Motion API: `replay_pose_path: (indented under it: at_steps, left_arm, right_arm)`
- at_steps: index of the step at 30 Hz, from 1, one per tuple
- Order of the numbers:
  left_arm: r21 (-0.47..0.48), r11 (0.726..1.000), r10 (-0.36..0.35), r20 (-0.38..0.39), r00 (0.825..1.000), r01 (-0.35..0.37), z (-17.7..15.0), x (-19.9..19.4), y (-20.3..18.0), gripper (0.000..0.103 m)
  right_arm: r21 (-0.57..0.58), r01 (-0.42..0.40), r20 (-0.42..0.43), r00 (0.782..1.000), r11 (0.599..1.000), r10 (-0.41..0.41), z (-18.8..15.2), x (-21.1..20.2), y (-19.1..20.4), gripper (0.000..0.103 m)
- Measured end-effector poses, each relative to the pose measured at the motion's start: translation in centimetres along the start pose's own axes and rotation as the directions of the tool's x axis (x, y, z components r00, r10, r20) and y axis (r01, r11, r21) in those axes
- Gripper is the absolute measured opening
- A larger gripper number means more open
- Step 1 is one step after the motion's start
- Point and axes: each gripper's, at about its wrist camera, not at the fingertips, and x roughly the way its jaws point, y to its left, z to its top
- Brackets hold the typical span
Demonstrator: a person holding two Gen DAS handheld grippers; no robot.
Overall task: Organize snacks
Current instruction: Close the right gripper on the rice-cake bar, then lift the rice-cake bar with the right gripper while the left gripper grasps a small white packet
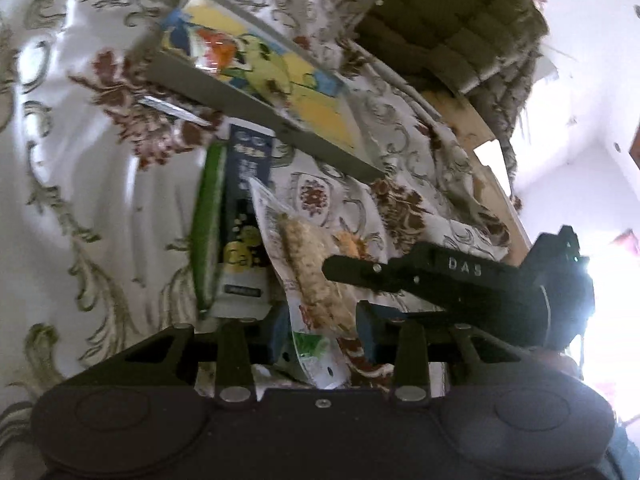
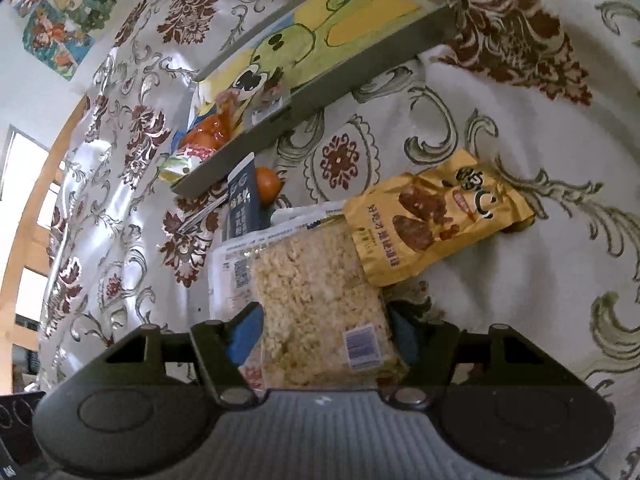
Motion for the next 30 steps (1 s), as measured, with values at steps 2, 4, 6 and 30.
replay_pose_path:
  at_steps: [2, 4, 6, 30]
  left_arm:
    - [0.028, 0.999, -0.016, 0.001, 1.0, 0.016, 0.0, 0.4, -0.5, 0.038]
    - [0.073, 0.997, -0.013, 0.004, 1.0, 0.012, 0.0, 0.8, -1.1, 0.038]
    - [0.103, 0.995, -0.003, 0.013, 1.0, 0.001, -0.1, 1.4, -1.3, 0.038]
    - [0.111, 0.989, 0.095, 0.015, 0.995, -0.096, 0.1, 3.3, -0.8, 0.009]
  right_arm:
    - [0.045, -0.024, 0.003, 1.0, 0.999, 0.024, 0.2, -0.1, -0.6, 0.071]
    - [0.088, -0.045, 0.006, 0.999, 0.995, 0.045, 0.4, -0.2, -1.3, 0.071]
    - [0.132, -0.069, 0.004, 0.998, 0.989, 0.069, 0.5, -0.1, -2.0, 0.071]
    - [0.067, 0.126, 0.08, 0.988, 0.99, -0.131, 1.9, -0.4, -2.3, 0.063]
